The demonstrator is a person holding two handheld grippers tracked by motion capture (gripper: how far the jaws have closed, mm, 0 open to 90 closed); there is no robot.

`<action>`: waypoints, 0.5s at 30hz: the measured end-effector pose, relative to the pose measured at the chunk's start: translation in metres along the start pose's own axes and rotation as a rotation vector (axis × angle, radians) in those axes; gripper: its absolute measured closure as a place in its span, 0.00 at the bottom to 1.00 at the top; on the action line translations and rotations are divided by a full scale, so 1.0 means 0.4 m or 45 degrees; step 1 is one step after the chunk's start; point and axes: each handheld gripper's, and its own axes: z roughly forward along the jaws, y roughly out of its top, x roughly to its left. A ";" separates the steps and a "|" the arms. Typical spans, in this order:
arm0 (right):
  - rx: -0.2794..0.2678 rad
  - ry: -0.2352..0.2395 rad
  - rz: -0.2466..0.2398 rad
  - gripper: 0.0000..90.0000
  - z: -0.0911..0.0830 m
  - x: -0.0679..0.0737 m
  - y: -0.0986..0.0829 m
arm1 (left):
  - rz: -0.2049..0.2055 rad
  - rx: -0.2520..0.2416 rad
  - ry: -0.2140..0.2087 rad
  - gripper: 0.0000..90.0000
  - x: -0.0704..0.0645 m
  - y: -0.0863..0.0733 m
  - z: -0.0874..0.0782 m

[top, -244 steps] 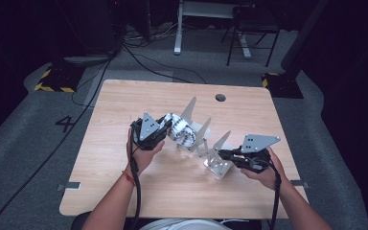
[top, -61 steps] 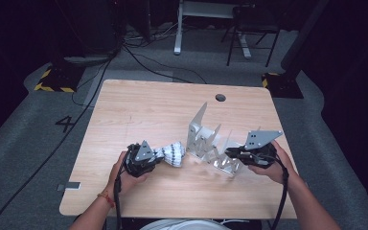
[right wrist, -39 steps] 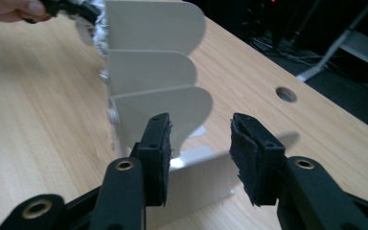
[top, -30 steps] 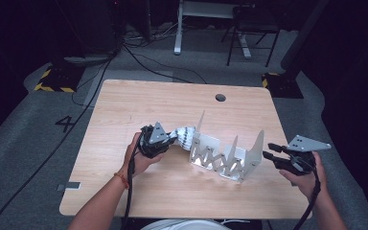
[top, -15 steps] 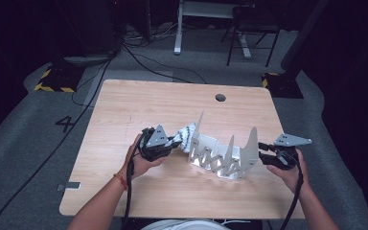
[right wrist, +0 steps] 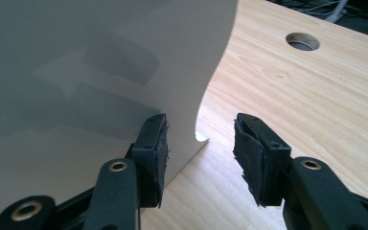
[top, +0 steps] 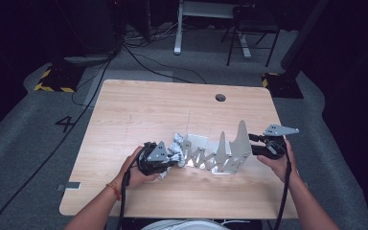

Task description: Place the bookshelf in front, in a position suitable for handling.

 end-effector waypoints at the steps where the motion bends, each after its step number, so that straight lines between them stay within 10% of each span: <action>1: 0.003 -0.015 0.009 0.60 0.005 -0.002 0.002 | -0.029 0.000 -0.001 0.87 0.017 -0.007 0.002; 6: -0.008 -0.046 0.059 0.63 0.026 -0.010 0.008 | -0.087 -0.020 0.009 0.87 0.064 -0.002 0.010; 15: -0.021 -0.024 0.040 0.64 0.026 -0.001 0.000 | -0.130 -0.272 0.081 0.88 0.100 0.065 -0.022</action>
